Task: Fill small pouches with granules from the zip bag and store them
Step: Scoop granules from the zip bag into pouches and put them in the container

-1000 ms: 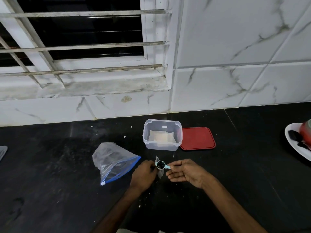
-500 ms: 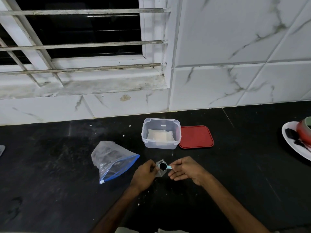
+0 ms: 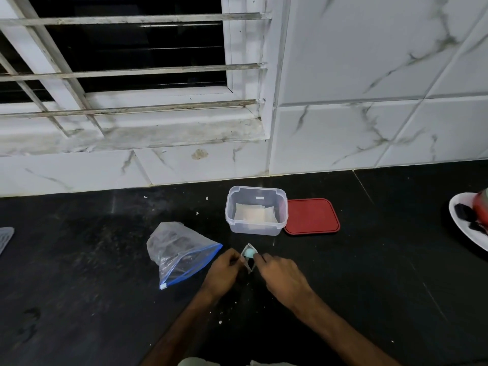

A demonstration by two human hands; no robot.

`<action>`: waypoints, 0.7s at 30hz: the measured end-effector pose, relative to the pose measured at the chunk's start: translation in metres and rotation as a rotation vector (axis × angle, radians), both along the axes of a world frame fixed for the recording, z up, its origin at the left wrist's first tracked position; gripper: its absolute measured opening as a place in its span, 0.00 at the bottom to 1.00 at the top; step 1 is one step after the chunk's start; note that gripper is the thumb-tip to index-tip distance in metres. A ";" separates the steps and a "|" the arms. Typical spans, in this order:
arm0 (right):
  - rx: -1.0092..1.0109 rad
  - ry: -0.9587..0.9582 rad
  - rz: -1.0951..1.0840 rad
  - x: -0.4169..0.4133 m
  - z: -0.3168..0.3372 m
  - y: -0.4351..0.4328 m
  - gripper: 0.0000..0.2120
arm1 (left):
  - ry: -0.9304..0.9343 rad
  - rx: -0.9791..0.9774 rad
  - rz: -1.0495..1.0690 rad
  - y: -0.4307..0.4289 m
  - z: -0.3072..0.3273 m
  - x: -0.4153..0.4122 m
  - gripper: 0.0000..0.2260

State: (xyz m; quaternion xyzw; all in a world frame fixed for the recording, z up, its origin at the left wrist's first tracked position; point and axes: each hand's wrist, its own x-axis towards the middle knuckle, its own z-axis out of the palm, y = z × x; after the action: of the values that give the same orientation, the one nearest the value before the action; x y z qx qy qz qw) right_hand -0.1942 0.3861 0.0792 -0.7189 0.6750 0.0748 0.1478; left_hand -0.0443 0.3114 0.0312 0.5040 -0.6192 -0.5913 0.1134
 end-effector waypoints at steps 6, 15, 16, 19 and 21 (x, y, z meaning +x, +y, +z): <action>-0.097 -0.029 -0.013 -0.006 -0.005 0.002 0.25 | -0.005 -0.038 0.018 -0.002 -0.001 0.001 0.05; -0.229 -0.653 -0.390 -0.034 -0.012 0.003 0.13 | -0.105 -0.193 -0.019 -0.003 0.000 -0.007 0.05; -0.223 -0.828 -0.491 -0.038 -0.012 0.003 0.12 | -0.135 -0.227 -0.022 -0.002 0.000 -0.007 0.05; -0.200 -1.202 -0.722 -0.052 -0.010 0.004 0.10 | -0.243 -0.366 -0.066 -0.001 0.000 -0.009 0.05; -0.170 -1.343 -0.817 -0.062 -0.009 0.004 0.10 | -0.300 -0.451 -0.138 0.002 0.002 -0.015 0.06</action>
State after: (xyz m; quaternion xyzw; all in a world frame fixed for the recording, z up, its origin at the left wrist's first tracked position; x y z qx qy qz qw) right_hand -0.2560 0.3899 0.0698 -0.3143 0.6554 -0.4871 0.4841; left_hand -0.0597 0.3135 0.0328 0.5044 -0.7781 -0.3635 0.0892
